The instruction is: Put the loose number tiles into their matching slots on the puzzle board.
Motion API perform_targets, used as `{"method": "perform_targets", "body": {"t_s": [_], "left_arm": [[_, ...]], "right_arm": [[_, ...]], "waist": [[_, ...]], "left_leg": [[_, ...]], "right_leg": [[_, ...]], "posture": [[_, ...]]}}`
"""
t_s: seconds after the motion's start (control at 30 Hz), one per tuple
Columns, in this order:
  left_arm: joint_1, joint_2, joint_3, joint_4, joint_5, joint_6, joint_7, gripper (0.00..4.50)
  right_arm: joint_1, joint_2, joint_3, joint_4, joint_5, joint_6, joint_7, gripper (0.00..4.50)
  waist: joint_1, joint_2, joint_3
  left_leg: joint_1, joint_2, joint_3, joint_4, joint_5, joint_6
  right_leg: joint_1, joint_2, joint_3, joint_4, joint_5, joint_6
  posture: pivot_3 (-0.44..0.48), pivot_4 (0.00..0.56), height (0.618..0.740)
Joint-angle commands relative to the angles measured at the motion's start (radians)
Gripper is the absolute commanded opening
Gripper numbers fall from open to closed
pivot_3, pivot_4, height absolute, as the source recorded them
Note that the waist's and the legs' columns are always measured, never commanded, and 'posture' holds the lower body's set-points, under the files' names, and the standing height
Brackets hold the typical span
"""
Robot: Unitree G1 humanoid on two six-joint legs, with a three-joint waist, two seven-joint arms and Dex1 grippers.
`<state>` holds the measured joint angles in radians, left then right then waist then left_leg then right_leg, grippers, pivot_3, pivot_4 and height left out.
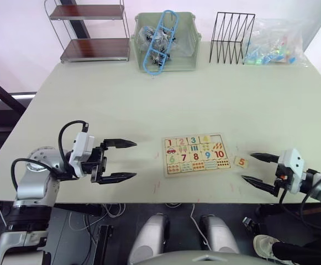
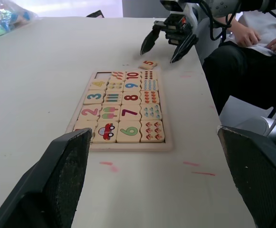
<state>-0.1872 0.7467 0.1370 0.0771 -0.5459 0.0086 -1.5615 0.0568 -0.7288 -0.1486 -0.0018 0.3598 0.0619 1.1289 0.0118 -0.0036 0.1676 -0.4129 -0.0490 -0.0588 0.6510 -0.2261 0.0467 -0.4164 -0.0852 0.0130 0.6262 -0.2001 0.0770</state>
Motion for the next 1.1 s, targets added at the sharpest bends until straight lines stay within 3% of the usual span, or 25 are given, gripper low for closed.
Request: {"method": "perform_targets", "body": {"t_s": [0.03, 0.5, 0.6, 0.77, 0.8, 1.1], "left_arm": [[-0.011, 0.006, 0.000, -0.038, -0.022, 0.008, -0.008, 4.50], [-0.005, 0.012, 0.010, -0.068, -0.030, 0.025, -0.005, 4.50], [-0.006, 0.011, 0.009, -0.067, -0.029, 0.024, -0.005, 4.50], [-0.003, 0.011, 0.010, -0.067, -0.029, 0.023, -0.005, 4.50], [-0.002, 0.011, 0.011, -0.068, -0.029, 0.023, -0.004, 4.50], [0.010, 0.001, 0.011, -0.074, -0.030, 0.017, 0.005, 4.50]], "right_arm": [[-0.026, -0.018, 0.009, 0.013, -0.020, -0.016, 0.004, 4.44], [-0.077, -0.004, 0.046, 0.074, -0.040, -0.030, 0.020, 4.44], [-0.089, -0.005, 0.057, 0.087, -0.044, -0.032, 0.023, 3.61], [-0.094, -0.021, 0.069, 0.088, -0.057, -0.030, 0.030, 1.18], [-0.094, -0.025, 0.069, 0.083, -0.058, -0.026, 0.031, 0.93], [-0.101, -0.103, 0.054, -0.045, -0.043, 0.100, 0.012, 0.86]], "waist": [[0.000, 0.000, 0.000], [0.000, 0.000, 0.000], [-0.001, 0.000, 0.000], [0.000, 0.000, 0.000], [0.000, 0.000, 0.000], [0.001, 0.000, 0.000]], "left_leg": [[0.000, 0.000, 0.000, 0.000, 0.000, 0.000], [0.000, 0.000, 0.000, 0.000, 0.000, 0.000], [0.000, 0.000, 0.000, 0.000, 0.000, 0.000], [0.000, 0.000, 0.000, 0.000, 0.000, 0.000], [0.000, 0.000, 0.000, 0.000, 0.000, 0.000], [0.000, 0.000, 0.000, 0.000, 0.000, 0.000]], "right_leg": [[0.000, 0.000, 0.000, 0.000, 0.000, 0.000], [0.000, 0.000, 0.000, 0.000, 0.000, 0.000], [0.000, 0.000, 0.000, 0.000, 0.000, 0.000], [0.000, 0.000, 0.000, 0.000, 0.000, 0.000], [0.000, 0.000, 0.000, 0.000, 0.000, 0.000], [0.000, 0.000, 0.000, 0.000, 0.000, 0.000]], "posture": [[0.000, 0.150, 0.739], [0.000, 0.150, 0.739], [0.000, 0.150, 0.739], [0.000, 0.150, 0.739], [0.000, 0.150, 0.739], [0.000, 0.150, 0.739]]}}
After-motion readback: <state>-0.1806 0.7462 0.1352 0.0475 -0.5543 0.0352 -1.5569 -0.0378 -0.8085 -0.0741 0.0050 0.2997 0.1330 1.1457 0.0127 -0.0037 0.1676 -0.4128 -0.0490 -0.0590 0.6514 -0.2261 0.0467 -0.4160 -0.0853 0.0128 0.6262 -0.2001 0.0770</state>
